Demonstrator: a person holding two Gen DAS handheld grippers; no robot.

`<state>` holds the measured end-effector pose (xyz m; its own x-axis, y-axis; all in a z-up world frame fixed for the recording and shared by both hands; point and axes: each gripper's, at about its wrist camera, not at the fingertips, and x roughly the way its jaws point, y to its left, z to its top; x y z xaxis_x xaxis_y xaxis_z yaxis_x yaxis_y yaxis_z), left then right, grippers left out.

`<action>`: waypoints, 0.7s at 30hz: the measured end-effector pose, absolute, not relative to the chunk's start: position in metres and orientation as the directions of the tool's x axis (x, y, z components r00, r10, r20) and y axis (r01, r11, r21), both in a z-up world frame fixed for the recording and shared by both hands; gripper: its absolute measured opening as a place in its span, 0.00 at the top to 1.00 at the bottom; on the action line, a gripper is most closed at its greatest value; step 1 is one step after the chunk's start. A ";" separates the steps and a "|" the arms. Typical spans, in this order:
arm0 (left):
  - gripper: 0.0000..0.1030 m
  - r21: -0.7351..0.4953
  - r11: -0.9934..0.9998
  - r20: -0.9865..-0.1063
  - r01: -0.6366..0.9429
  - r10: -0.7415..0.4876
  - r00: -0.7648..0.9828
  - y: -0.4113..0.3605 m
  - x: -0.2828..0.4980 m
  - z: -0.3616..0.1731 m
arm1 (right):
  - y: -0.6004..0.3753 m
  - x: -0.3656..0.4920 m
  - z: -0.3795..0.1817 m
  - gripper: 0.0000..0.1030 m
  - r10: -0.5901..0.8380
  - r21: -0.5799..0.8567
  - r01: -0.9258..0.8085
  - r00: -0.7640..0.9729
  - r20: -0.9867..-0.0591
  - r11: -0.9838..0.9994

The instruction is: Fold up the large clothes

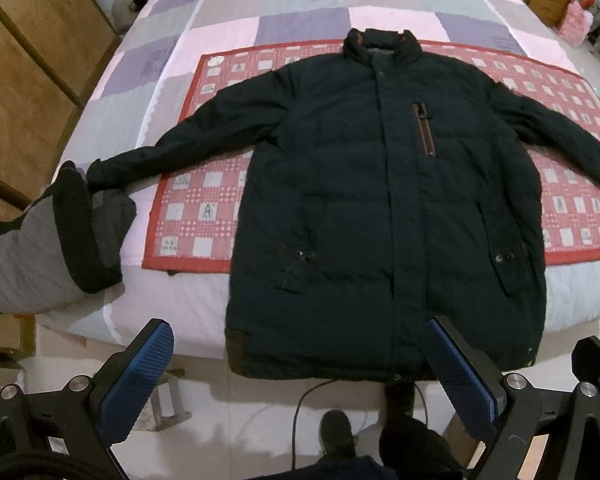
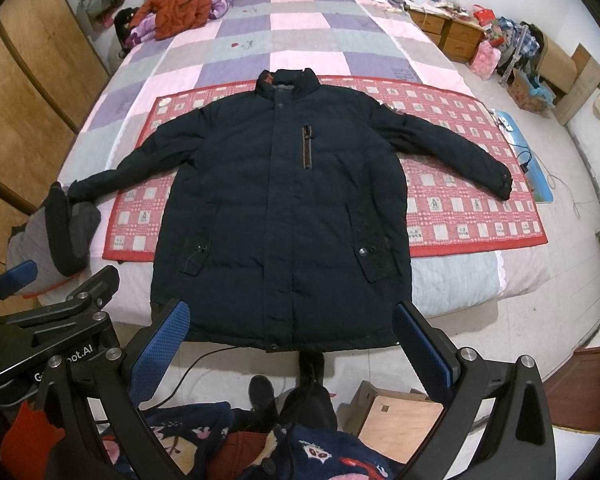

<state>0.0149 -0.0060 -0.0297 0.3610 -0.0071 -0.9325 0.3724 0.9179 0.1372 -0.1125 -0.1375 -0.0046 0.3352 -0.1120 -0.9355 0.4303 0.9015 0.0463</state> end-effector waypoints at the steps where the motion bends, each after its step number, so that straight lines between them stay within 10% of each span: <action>1: 0.01 0.135 0.918 -0.934 0.372 -0.008 0.358 -0.004 0.016 -0.028 | -0.138 -0.112 -0.005 0.00 -0.112 0.046 0.431 0.335 -0.936 0.901; 21: 0.01 0.131 0.918 -0.937 0.373 -0.008 0.350 -0.011 0.016 -0.030 | -0.141 -0.101 -0.017 0.00 -0.106 0.050 0.435 0.327 -0.939 0.899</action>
<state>0.0161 -0.0114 -0.0303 0.3501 -0.0085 -0.9367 0.3731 0.9185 0.1312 -0.1010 -0.1406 -0.0165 0.3269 -0.1062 -0.9391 0.4351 0.8990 0.0497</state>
